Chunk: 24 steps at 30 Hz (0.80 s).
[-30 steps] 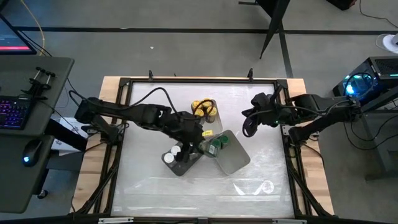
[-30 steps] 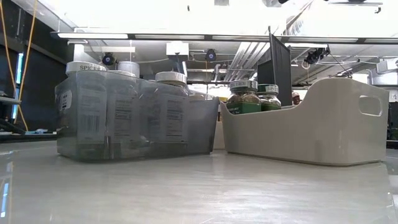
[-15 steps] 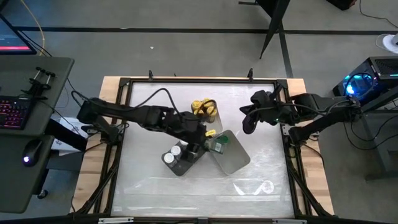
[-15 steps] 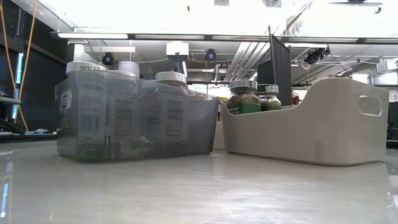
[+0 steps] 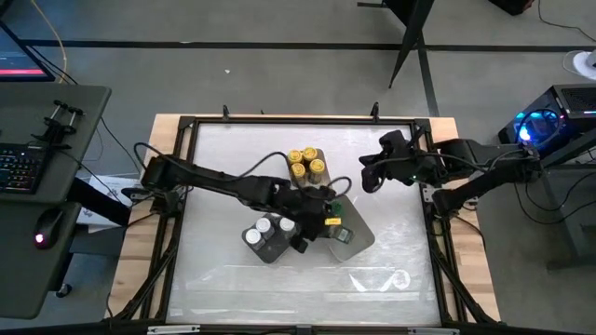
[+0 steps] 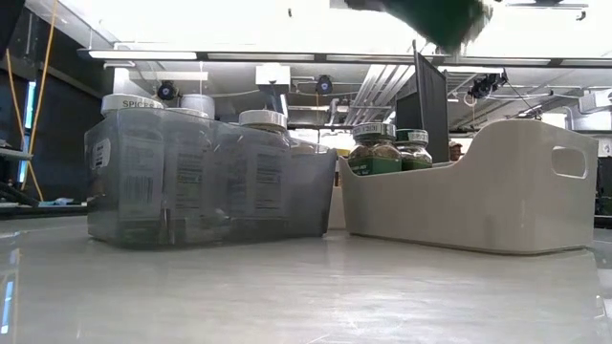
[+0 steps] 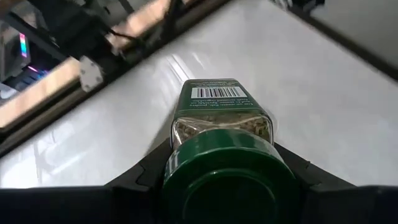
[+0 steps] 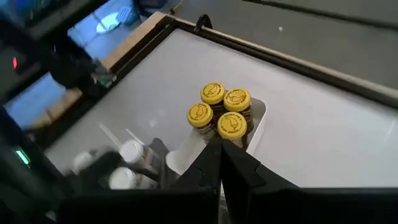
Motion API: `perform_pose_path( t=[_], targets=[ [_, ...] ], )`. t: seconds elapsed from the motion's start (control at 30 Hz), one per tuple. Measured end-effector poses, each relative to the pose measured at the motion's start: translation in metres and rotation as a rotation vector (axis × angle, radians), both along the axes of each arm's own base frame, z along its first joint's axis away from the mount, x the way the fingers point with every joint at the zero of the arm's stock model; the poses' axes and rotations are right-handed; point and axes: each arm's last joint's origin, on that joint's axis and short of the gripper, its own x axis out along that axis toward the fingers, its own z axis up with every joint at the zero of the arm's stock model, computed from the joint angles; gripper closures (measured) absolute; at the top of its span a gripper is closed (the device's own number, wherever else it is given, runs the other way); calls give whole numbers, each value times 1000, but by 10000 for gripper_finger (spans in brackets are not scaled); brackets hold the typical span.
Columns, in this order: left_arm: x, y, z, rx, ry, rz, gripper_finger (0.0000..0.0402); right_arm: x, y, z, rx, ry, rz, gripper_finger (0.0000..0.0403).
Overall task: Sort spices by type
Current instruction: Put the green seasoning bottle into the gray bin
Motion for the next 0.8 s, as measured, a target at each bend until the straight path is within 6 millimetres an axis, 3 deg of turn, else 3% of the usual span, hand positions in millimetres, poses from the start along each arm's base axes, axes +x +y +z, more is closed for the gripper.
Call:
perform_pose_path(
  t=[0.27,0.47,0.67,0.8],
  targets=[
    [11,5,-37,86,121,-43,237,3,-1,-2,98,-77,-133,402],
    [16,12,-59,143,196,-5,237,19,4,-7,222,-130,-164,402],
    [18,18,-64,186,215,29,237,28,24,-15,353,-94,-57,402],
    [16,17,-64,193,229,27,237,26,53,-29,486,58,56,402]
  ],
)
